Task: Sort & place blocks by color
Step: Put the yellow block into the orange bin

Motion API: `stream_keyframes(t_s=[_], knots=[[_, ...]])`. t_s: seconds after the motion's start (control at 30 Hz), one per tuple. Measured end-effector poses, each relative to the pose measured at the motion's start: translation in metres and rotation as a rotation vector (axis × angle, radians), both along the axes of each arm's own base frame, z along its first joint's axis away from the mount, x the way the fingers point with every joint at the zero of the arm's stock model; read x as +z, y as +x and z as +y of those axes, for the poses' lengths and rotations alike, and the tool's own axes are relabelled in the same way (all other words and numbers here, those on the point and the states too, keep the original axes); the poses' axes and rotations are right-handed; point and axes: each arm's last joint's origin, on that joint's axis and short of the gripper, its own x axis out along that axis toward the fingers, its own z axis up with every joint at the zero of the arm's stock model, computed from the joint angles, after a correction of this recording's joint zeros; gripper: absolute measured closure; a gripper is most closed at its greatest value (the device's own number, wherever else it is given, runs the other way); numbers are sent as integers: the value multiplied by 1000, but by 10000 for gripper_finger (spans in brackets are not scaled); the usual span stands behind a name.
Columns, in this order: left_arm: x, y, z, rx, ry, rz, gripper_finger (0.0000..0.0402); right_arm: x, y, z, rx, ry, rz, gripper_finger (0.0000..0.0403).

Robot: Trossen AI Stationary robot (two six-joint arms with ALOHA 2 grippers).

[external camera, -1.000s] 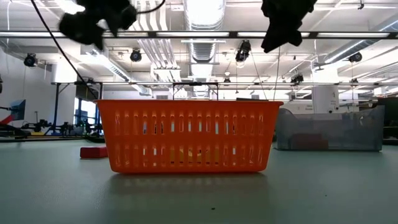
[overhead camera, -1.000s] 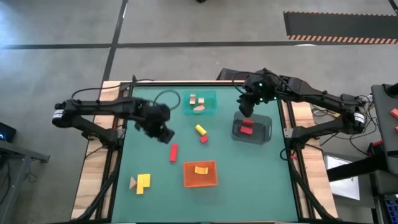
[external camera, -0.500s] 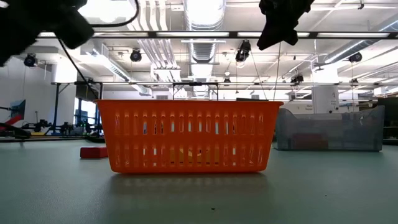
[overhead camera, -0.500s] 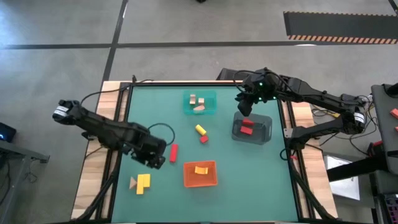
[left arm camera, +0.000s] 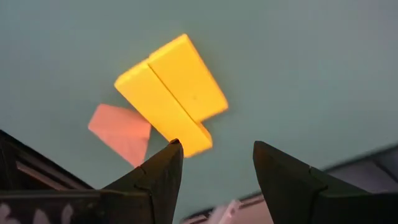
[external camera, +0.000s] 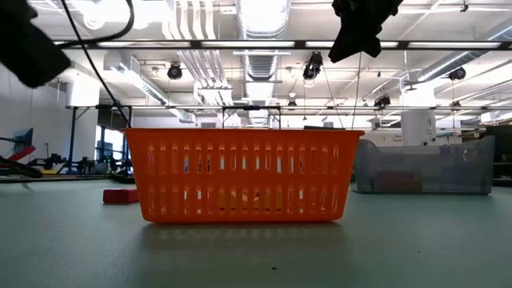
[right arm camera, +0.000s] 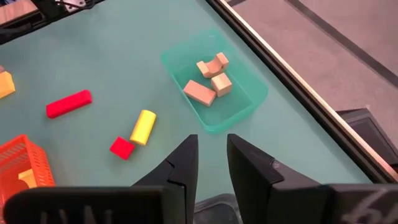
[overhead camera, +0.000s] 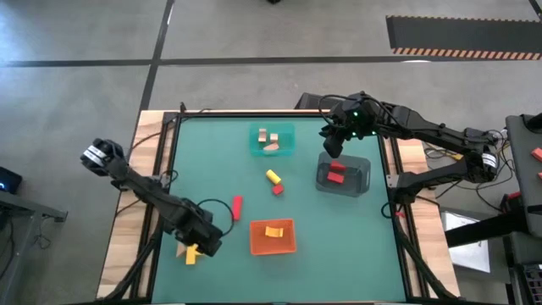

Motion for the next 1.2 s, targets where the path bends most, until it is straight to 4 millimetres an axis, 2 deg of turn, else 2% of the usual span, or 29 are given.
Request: stream_keyframes(t_s=[0.27,0.47,0.93,1.2], knots=[[-27,7,-4,-20,93,69,221,0,0,0,0,0,0,335],[-41,10,-6,-20,95,71,221,0,0,0,0,0,0,332],[-42,17,-10,-18,62,2,221,0,0,0,1,1,0,330],[-38,18,-14,73,87,2,221,0,0,0,-1,4,-1,332]])
